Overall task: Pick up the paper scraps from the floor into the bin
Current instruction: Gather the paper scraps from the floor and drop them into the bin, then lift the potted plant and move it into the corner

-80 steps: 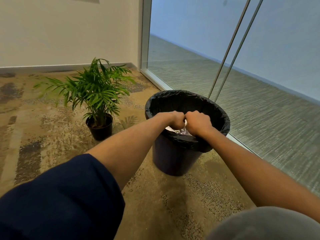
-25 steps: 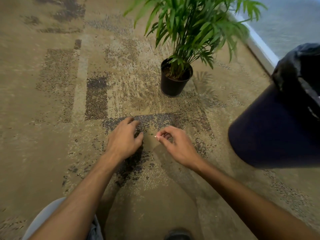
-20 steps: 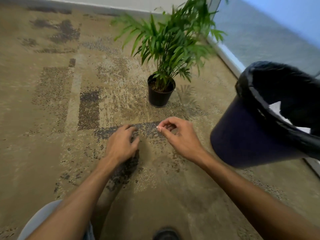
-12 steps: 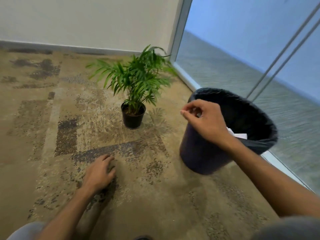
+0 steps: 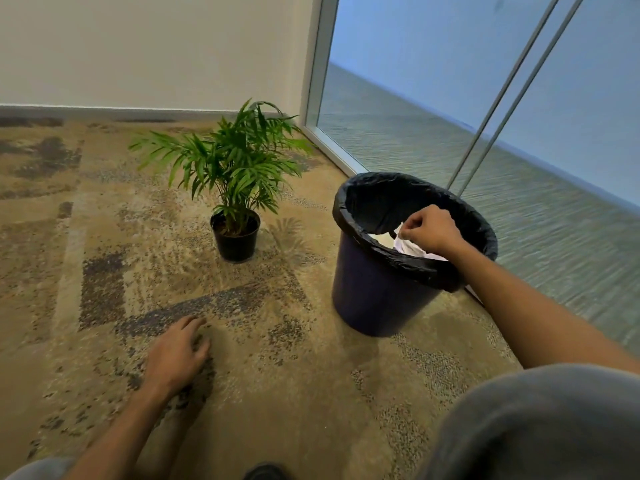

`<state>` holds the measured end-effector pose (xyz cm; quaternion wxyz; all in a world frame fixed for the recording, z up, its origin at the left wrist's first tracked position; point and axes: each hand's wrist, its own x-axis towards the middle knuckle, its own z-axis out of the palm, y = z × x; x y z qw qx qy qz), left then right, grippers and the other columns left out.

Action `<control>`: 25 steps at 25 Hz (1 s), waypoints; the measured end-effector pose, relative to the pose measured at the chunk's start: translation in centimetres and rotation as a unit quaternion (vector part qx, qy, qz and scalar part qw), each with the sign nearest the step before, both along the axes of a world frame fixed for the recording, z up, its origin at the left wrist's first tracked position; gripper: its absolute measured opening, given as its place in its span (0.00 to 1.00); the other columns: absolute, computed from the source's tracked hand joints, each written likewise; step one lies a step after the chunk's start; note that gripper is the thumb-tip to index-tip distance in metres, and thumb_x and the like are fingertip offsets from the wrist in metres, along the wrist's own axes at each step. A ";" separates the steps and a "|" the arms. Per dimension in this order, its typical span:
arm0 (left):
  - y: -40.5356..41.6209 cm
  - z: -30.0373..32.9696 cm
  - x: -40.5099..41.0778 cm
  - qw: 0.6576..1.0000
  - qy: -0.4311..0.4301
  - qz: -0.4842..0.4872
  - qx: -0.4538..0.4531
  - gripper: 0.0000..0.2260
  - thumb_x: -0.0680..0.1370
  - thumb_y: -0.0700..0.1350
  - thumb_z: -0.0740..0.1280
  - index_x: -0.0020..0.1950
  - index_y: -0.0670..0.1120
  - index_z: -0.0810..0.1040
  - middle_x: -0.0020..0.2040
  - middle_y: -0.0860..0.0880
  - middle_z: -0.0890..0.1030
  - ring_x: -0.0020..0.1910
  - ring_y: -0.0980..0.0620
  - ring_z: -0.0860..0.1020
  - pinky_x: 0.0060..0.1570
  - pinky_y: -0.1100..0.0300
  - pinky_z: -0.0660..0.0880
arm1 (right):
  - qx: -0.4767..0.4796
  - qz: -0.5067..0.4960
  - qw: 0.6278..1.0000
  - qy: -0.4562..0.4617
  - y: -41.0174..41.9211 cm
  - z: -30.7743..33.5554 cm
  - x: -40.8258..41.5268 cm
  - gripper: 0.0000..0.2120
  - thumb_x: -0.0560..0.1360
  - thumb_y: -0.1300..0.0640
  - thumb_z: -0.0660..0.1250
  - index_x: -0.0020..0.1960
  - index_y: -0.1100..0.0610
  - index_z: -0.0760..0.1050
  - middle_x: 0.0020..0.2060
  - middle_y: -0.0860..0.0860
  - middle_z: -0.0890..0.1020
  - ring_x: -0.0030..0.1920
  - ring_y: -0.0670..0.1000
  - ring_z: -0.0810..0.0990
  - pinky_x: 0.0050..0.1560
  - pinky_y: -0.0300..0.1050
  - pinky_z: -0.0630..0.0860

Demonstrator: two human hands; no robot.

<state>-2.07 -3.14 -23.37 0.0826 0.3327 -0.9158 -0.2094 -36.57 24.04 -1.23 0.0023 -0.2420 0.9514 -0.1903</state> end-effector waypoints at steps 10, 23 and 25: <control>0.6 -0.7 -1.1 0.999 0.011 0.004 0.029 0.19 0.79 0.49 0.64 0.69 0.46 0.71 0.67 0.48 0.73 0.61 0.51 0.74 0.62 0.51 0.73 | 0.003 0.001 0.997 0.079 -1.2 0.8 0.9 0.06 0.70 0.52 0.68 0.46 0.48 0.82 0.43 0.47 0.84 0.47 0.54 0.81 0.49 0.48 0.77; -4.5 0.9 -5.4 0.991 0.129 0.027 -0.015 0.16 0.79 0.47 0.65 0.66 0.47 0.75 0.64 0.48 0.76 0.62 0.51 0.74 0.62 0.51 0.71 | -0.151 0.278 0.948 0.045 -19.9 -8.9 11.2 0.12 0.75 0.50 0.69 0.56 0.52 0.81 0.47 0.46 0.84 0.46 0.42 0.80 0.48 0.41 0.79; -6.4 1.6 -7.3 0.990 0.139 0.012 -0.036 0.16 0.79 0.47 0.64 0.66 0.46 0.75 0.65 0.47 0.76 0.63 0.50 0.73 0.64 0.52 0.70 | -0.157 0.244 0.957 -0.009 -21.9 -12.0 11.1 0.15 0.75 0.50 0.70 0.59 0.53 0.80 0.52 0.47 0.84 0.51 0.43 0.81 0.54 0.44 0.79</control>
